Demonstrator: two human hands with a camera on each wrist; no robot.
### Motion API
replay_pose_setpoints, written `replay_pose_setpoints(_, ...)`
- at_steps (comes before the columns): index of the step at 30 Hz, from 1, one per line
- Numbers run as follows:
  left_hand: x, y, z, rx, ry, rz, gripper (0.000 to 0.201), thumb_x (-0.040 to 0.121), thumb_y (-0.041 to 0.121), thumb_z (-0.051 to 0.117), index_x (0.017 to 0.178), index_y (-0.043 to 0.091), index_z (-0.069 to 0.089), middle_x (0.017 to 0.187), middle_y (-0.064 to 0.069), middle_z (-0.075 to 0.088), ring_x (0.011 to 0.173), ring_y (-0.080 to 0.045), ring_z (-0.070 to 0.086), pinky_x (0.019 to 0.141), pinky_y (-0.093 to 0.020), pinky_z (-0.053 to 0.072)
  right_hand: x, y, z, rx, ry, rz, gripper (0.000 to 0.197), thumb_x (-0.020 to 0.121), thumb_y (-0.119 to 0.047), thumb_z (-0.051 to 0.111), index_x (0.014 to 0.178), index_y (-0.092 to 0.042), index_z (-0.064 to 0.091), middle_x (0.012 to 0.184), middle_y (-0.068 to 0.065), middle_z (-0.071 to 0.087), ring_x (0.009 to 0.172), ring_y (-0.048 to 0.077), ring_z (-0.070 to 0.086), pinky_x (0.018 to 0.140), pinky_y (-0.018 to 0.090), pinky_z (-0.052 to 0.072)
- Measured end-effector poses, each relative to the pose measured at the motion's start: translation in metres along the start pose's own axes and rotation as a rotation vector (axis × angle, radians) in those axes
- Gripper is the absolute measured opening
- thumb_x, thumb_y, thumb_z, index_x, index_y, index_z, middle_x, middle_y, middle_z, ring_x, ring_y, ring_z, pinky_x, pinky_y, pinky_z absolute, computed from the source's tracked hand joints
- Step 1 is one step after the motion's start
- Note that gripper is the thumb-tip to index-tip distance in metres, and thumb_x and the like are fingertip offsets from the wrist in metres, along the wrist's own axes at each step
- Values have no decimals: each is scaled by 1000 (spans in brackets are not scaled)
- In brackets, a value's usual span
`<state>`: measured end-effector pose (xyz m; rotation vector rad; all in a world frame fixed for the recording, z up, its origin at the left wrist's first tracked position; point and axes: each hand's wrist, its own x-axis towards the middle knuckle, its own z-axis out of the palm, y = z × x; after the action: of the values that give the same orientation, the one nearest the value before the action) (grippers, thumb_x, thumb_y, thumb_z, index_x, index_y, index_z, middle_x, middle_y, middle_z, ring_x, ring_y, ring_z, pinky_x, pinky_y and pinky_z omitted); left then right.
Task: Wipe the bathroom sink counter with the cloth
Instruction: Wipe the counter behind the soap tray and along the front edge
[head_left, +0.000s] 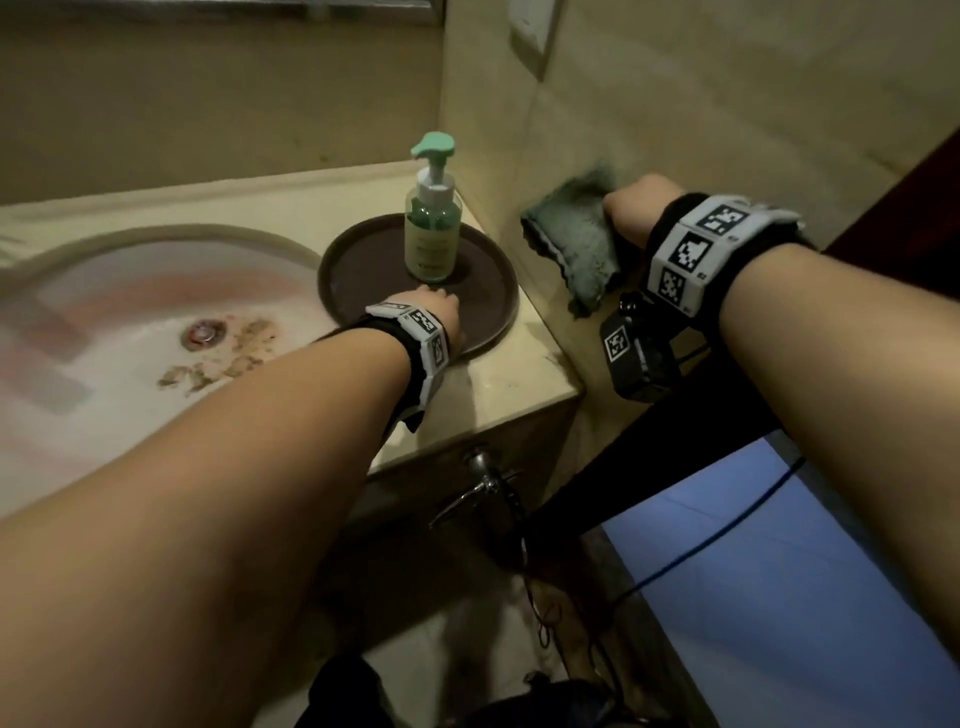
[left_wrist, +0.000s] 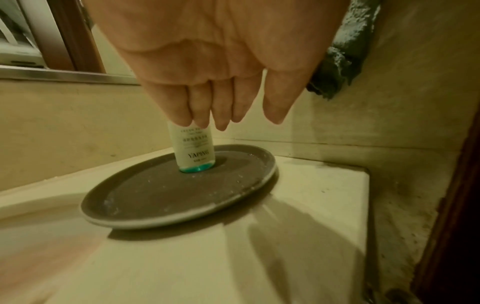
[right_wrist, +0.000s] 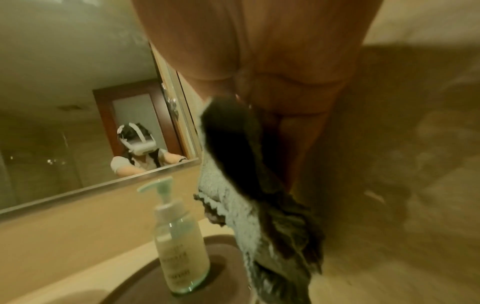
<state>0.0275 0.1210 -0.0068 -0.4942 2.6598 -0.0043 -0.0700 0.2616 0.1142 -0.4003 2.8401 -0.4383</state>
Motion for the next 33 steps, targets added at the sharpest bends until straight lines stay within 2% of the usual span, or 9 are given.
replay_pose_setpoints(3,6,12,20,29,-88,-8,68,93,37,53,149,11,24,155,-7,27,142,-27,28,111,-49,33,-1,8,18,-131,-73,1,38,102,-12,31,131,5,48,137,23,49,127,33,48,99,34,41)
replay_pose_setpoints(8,12,19,45,40,-180,-8,63,95,31,50,149,11,23,157,-7,21,144,-28,26,113,-49,31,10,9,68,-178,-75,-114,36,101,-15,33,131,-1,47,134,20,52,124,34,51,99,36,42)
replay_pose_setpoints(11,10,19,60,62,-196,20,67,95,28,52,150,12,19,160,-8,9,146,-28,19,115,-45,28,2,30,118,-276,-276,-157,36,96,-15,44,131,-4,50,135,18,53,124,32,51,98,34,43)
replay_pose_setpoints(14,1,20,62,51,-156,64,60,99,22,41,151,10,14,161,-7,0,148,-25,9,118,-41,23,-6,50,150,-381,-428,-170,44,92,-16,49,135,-10,46,139,15,50,127,30,49,104,36,41)
replay_pose_setpoints(19,-1,27,72,23,-183,100,68,97,23,46,152,12,8,161,-3,-2,149,-21,8,117,-41,25,5,51,152,-247,-240,-238,44,93,-21,39,135,-11,43,139,14,47,126,31,49,102,38,43)
replay_pose_setpoints(22,-2,35,83,-11,-229,51,77,93,31,54,151,9,9,161,-5,0,149,-24,9,116,-45,26,14,55,168,-304,-303,-371,56,98,-29,38,149,-12,21,157,12,18,146,29,16,119,40,21)
replay_pose_setpoints(24,-4,40,85,-85,-239,15,80,93,33,54,152,8,6,161,-5,-4,149,-25,4,118,-43,22,19,61,181,-396,-356,-395,61,100,-34,31,152,-17,6,161,8,-3,148,28,-4,121,43,9)
replay_pose_setpoints(29,-7,45,90,-164,-188,9,81,96,36,48,151,6,-2,160,-8,-10,148,-29,-2,120,-38,10,31,71,208,-409,-324,-389,61,100,-35,28,152,-16,2,160,10,-9,148,30,-6,122,41,4)
replay_pose_setpoints(33,-7,43,90,-175,-197,20,82,96,37,48,152,9,-5,160,-7,-13,148,-28,-5,120,-38,9,44,65,207,-351,-302,-284,60,100,-32,27,152,-16,3,160,8,-9,148,27,-6,120,39,3)
